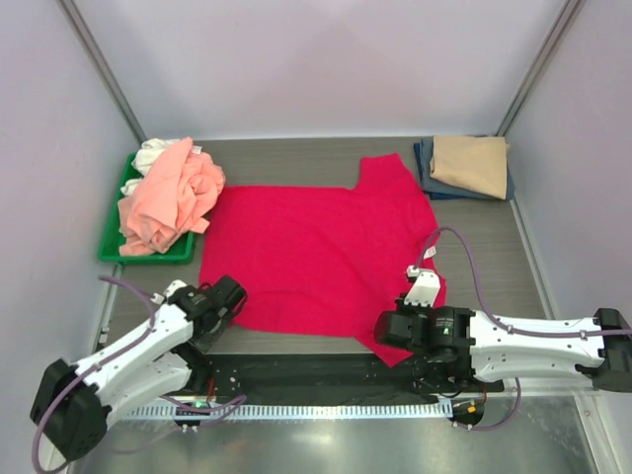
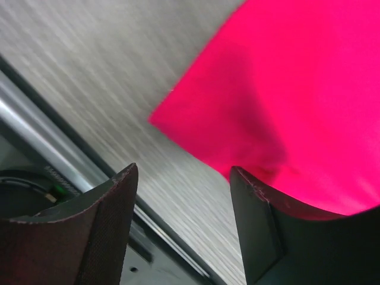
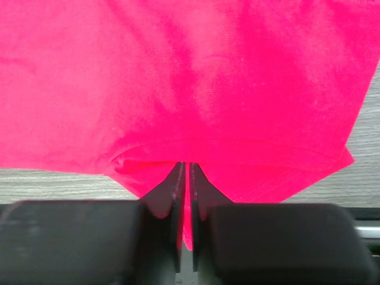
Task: Fold and stack the t-shirts
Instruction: Fold the tshirt
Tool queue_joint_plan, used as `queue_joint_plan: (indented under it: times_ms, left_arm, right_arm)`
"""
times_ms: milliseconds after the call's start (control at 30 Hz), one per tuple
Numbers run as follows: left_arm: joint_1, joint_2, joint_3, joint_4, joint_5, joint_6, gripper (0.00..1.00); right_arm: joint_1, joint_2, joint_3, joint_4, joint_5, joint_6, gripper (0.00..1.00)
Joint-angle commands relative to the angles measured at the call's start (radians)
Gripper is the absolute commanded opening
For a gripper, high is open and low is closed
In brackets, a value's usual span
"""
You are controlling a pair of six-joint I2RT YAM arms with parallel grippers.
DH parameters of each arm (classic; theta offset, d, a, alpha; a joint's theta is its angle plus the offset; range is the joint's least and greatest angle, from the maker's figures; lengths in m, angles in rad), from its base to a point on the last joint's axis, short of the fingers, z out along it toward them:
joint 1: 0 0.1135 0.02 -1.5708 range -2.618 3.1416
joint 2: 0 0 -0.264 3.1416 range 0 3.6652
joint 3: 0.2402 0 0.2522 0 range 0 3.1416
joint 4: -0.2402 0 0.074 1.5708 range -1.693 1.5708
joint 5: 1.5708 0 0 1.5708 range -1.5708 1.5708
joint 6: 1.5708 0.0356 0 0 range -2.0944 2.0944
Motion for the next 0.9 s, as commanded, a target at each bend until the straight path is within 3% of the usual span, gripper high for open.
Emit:
queue_joint_plan:
  times_ms: [0,333,367,467,667,700,867]
  left_arm:
    - [0.009,0.084,-0.001,0.020,-0.012,0.010,0.64]
    - [0.029,0.248,0.059,0.119,-0.047,0.079,0.65]
    - [0.030,0.265,0.069,0.126,-0.061,0.093,0.62]
    - [0.081,0.302,0.071,0.168,-0.078,0.148,0.28]
    - [0.150,0.285,0.046,0.231,-0.102,0.229,0.10]
    - [0.168,0.282,0.037,0.243,-0.102,0.245,0.00]
    - [0.185,0.239,0.080,0.261,-0.092,0.323,0.00]
  right_arm:
    - [-0.006,-0.027,-0.016,0.038,0.020,-0.045,0.14]
    - [-0.070,-0.003,-0.059,0.117,-0.070,-0.097,0.34]
    - [-0.070,-0.001,-0.061,0.123,-0.072,-0.097,0.35]
    - [-0.075,-0.006,-0.064,0.125,-0.078,-0.103,0.38]
    - [-0.098,0.006,-0.065,0.134,-0.098,-0.117,0.39]
    - [-0.099,0.011,-0.067,0.137,-0.101,-0.118,0.39]
    - [-0.101,0.077,-0.071,0.153,-0.133,-0.100,0.43]
